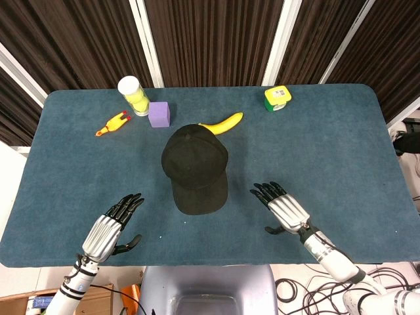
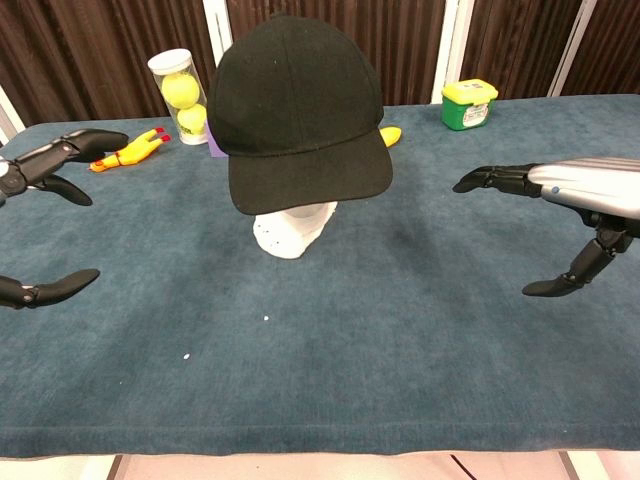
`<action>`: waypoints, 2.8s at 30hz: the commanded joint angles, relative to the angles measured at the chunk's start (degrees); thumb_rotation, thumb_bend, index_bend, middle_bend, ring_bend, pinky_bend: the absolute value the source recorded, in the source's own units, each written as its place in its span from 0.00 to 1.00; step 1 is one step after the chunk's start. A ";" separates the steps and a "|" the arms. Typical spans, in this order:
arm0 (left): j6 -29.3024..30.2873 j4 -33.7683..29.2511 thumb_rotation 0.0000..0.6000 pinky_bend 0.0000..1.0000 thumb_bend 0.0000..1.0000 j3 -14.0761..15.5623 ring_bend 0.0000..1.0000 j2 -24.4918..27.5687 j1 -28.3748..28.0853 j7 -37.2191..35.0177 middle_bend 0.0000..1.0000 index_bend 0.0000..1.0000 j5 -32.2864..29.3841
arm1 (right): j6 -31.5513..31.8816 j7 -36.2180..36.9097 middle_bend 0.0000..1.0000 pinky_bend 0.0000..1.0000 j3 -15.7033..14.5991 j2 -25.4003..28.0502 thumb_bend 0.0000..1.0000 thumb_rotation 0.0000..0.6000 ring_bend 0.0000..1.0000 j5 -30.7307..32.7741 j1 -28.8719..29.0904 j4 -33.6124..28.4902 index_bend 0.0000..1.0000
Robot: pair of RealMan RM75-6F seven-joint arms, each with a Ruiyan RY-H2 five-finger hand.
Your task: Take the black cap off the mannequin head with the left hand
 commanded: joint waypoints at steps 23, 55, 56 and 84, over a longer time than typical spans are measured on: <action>3.68 23.54 1.00 0.27 0.33 -6.91 0.13 -28.89 -8.34 27.19 0.14 0.21 6.89 | 7.93 14.58 0.00 0.00 -7.88 12.01 0.12 1.00 0.00 0.07 -10.82 4.43 0.00; 18.34 57.96 1.00 0.57 0.40 -9.43 0.62 -44.10 -24.35 26.83 0.67 0.61 9.91 | 4.04 29.91 0.00 0.00 -8.96 13.45 0.13 1.00 0.00 -3.03 -10.96 11.90 0.00; 19.01 59.13 1.00 0.58 0.41 -9.40 0.64 -44.36 -24.95 25.58 0.69 0.63 9.91 | 3.91 30.26 0.00 0.00 -8.99 13.44 0.12 1.00 0.00 -3.10 -10.93 12.02 0.00; 31.15 71.44 1.00 0.66 0.51 -9.97 0.73 -41.17 -37.44 19.29 0.83 0.75 3.38 | 3.32 34.94 0.00 0.00 -9.58 12.93 0.12 1.00 0.00 -4.55 -11.04 14.84 0.00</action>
